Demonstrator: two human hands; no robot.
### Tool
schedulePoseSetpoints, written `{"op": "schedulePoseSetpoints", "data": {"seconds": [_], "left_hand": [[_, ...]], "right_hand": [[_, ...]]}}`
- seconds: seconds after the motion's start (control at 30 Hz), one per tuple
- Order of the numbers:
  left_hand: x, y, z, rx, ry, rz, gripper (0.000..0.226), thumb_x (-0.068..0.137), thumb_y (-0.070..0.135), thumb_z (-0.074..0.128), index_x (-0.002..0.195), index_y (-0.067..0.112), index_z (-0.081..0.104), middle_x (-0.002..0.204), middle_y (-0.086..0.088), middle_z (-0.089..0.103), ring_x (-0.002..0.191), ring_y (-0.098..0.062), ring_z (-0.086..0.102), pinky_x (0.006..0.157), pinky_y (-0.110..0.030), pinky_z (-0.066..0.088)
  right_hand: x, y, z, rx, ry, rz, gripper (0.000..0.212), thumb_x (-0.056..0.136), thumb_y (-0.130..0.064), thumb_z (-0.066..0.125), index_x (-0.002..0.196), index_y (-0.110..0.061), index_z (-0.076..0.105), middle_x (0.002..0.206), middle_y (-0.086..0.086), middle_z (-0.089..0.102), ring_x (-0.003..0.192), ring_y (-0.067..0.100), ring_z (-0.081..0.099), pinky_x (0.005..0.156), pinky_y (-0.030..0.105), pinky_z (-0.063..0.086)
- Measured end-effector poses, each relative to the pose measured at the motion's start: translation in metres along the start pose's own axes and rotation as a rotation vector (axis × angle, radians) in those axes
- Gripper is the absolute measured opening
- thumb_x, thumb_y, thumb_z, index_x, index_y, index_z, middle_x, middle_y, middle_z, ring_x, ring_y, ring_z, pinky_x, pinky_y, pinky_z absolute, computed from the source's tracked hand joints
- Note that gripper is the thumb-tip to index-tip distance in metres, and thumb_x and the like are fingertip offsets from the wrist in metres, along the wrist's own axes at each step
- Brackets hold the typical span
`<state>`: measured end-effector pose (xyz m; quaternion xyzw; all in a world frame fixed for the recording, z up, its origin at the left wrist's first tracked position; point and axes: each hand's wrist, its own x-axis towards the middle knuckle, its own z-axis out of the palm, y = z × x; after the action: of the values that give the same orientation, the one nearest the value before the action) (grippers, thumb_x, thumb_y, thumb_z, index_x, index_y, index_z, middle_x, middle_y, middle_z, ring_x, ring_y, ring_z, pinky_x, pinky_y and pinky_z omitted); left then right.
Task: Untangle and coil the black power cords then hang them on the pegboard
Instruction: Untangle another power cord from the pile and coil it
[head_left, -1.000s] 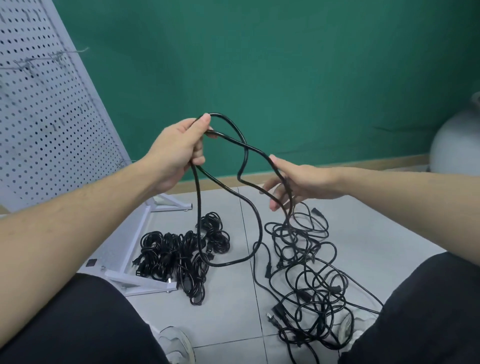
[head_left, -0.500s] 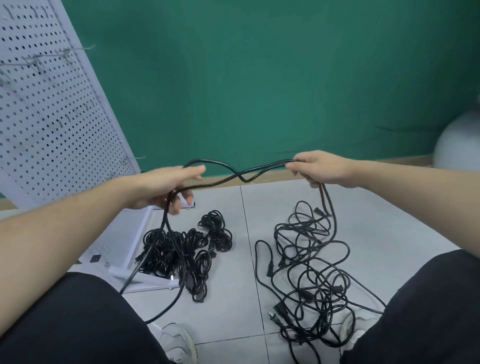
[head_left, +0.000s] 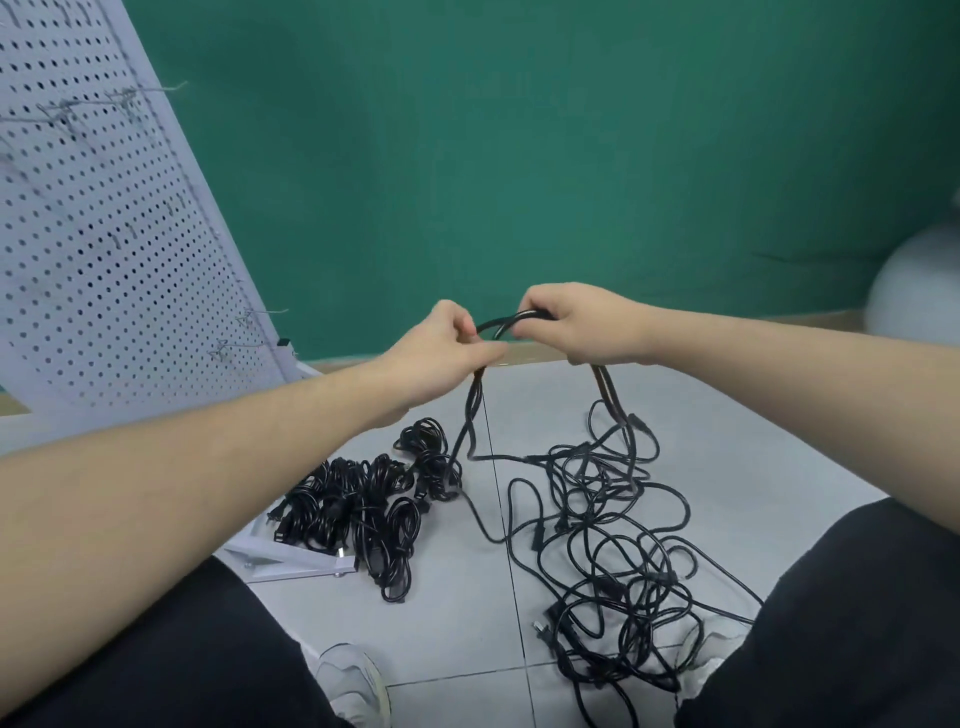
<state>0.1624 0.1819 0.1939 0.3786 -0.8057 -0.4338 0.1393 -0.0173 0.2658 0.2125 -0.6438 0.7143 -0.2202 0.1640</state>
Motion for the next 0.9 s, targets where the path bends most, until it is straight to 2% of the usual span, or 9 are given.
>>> {"op": "schedulePoseSetpoints", "data": {"seconds": [0.1,0.2,0.3,0.43,0.5,0.6,0.73,0.83,0.9], "left_hand": [[0.006,0.007,0.003,0.189,0.241,0.184,0.039,0.088,0.041,0.074,0.111,0.022,0.049,0.107,0.004,0.047,0.082,-0.016,0.049,0.077,-0.033,0.042],[0.009,0.012,-0.002,0.494,0.21,0.393,0.025,0.098,0.041,0.062,0.113,0.021,0.06,0.109,0.002,0.05,0.092,-0.018,0.052,0.084,-0.034,0.043],[0.009,0.013,-0.005,0.49,0.126,0.44,0.021,0.104,0.035,0.054,0.096,0.018,0.06,0.078,0.005,0.062,0.073,-0.018,0.053,0.091,-0.035,0.044],[0.002,0.016,-0.006,0.252,0.071,0.424,0.014,0.106,0.031,0.052,0.095,0.021,0.055,0.07,0.004,0.065,0.064,-0.015,0.061,0.069,-0.031,0.047],[-0.001,0.017,-0.009,0.194,0.089,0.459,0.014,0.105,0.028,0.054,0.091,0.028,0.054,0.066,0.012,0.056,0.056,-0.008,0.053,0.058,-0.022,0.045],[-0.003,0.02,-0.018,0.168,0.121,0.48,0.013,0.104,0.026,0.058,0.091,0.024,0.058,0.061,0.016,0.047,0.054,-0.002,0.04,0.057,-0.016,0.035],[-0.006,0.014,-0.031,0.089,0.057,0.367,0.016,0.104,0.027,0.058,0.09,0.018,0.058,0.047,0.016,0.04,0.044,-0.008,0.032,0.047,-0.022,0.028],[-0.013,0.007,-0.041,0.045,0.014,0.278,0.02,0.102,0.03,0.061,0.087,0.018,0.057,0.047,0.013,0.036,0.045,-0.015,0.028,0.047,-0.025,0.025],[-0.017,0.004,-0.044,0.07,-0.033,0.215,0.026,0.103,0.036,0.059,0.084,0.019,0.054,0.051,0.008,0.037,0.045,-0.015,0.027,0.044,-0.024,0.026]], "right_hand": [[-0.003,-0.001,-0.004,0.175,-0.038,0.01,0.016,0.104,-0.031,0.054,0.094,-0.018,0.054,0.072,-0.004,0.049,0.058,0.014,0.046,0.06,0.027,0.044],[-0.006,0.0,-0.002,0.265,-0.041,-0.019,0.012,0.103,-0.026,0.055,0.096,-0.016,0.055,0.069,-0.004,0.049,0.057,0.012,0.045,0.056,0.022,0.042],[-0.009,0.003,-0.004,0.352,-0.036,-0.053,0.009,0.102,-0.021,0.058,0.096,-0.017,0.054,0.065,-0.003,0.056,0.056,0.013,0.048,0.056,0.022,0.043],[-0.012,0.017,-0.005,0.3,-0.144,-0.02,0.006,0.099,-0.015,0.061,0.097,-0.012,0.057,0.07,0.006,0.072,0.065,0.016,0.064,0.066,0.026,0.054],[-0.015,0.033,-0.001,0.191,-0.282,0.067,0.009,0.099,-0.022,0.062,0.098,-0.013,0.062,0.079,0.005,0.077,0.073,0.012,0.067,0.077,0.03,0.054],[-0.02,0.056,0.007,0.054,-0.454,0.148,0.011,0.1,-0.026,0.061,0.099,-0.017,0.067,0.089,-0.004,0.079,0.091,0.006,0.068,0.086,0.023,0.045],[-0.02,0.067,0.005,-0.057,-0.386,0.18,0.02,0.098,-0.039,0.062,0.095,-0.022,0.073,0.094,-0.013,0.076,0.091,-0.002,0.065,0.084,0.019,0.042],[-0.02,0.075,-0.002,-0.076,-0.3,0.225,0.031,0.093,-0.052,0.065,0.094,-0.023,0.074,0.098,-0.011,0.074,0.097,0.007,0.065,0.088,0.025,0.046],[-0.02,0.078,-0.009,0.01,-0.2,0.247,0.041,0.089,-0.054,0.069,0.088,-0.014,0.071,0.091,-0.007,0.076,0.095,0.01,0.068,0.091,0.03,0.046]]}}
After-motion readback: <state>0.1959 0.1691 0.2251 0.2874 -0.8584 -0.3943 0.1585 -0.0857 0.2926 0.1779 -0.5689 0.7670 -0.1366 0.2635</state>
